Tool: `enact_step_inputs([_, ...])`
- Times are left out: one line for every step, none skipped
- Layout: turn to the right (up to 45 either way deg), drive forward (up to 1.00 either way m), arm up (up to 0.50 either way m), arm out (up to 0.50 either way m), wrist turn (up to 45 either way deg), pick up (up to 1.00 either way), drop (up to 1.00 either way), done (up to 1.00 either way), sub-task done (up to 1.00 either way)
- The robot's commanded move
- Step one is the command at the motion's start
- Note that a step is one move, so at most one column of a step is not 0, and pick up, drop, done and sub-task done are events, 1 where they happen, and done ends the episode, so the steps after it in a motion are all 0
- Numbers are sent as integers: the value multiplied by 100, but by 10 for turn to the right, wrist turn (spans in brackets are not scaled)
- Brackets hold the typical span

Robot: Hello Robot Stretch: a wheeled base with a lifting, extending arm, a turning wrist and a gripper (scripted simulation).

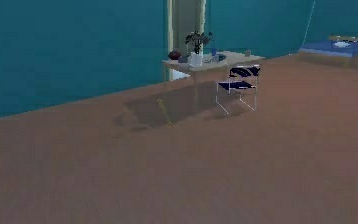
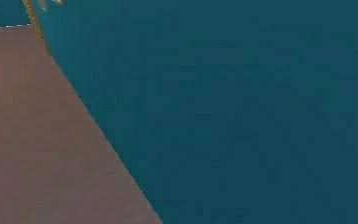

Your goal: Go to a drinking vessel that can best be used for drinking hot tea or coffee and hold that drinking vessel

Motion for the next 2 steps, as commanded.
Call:
enact_step_inputs([0,20,0,0,0,0,0,0,0])
enact_step_inputs([390,0,0,0,0,0,0,0,0])
